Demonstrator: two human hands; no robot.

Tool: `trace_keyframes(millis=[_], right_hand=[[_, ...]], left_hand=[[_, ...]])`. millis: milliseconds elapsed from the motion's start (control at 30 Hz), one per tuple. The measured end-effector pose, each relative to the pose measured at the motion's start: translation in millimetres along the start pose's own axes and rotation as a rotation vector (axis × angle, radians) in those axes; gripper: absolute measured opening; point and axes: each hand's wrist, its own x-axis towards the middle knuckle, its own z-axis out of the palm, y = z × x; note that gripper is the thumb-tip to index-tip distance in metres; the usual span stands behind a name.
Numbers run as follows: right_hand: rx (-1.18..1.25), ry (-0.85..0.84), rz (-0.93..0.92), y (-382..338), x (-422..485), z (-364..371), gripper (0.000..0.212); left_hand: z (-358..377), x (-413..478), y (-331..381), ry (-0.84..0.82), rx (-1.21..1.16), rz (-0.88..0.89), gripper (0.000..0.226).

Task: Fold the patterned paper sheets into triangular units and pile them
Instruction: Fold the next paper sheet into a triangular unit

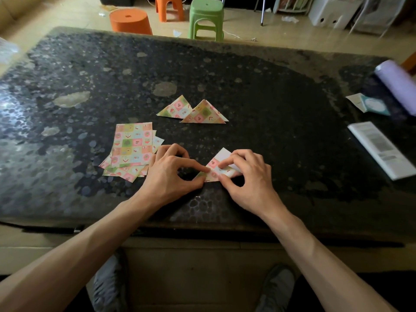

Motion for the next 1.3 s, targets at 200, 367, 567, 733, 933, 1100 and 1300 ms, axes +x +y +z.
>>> trace_keyframes(millis=[200, 367, 567, 733, 933, 1100, 1300], right_hand=[[0.032, -0.035, 0.026, -4, 1, -3, 0.032], [0.066, -0.031, 0.055, -2, -1, -6, 0.038], [0.116, -0.055, 0.117, 1, 2, -10, 0.043], [0.116, -0.082, 0.149, 0, 3, -15, 0.047], [0.177, -0.122, 0.221, 1, 6, -24, 0.056], [0.239, -0.15, 0.27, 1, 9, -31, 0.066], [0.228, -0.144, 0.254, 2, 9, -33, 0.063]], left_hand=[[6, 1, 16, 0.057, 0.055, -0.112, 0.03], [6, 3, 15, 0.045, 0.083, -0.118, 0.034], [4, 5, 15, 0.025, 0.084, -0.122, 0.035], [2, 5, 16, 0.01, 0.086, -0.128, 0.037], [1, 6, 16, -0.011, 0.082, -0.141, 0.038], [-1, 6, 16, -0.044, 0.078, -0.132, 0.034], [-16, 11, 6, -0.196, 0.066, -0.068, 0.029]])
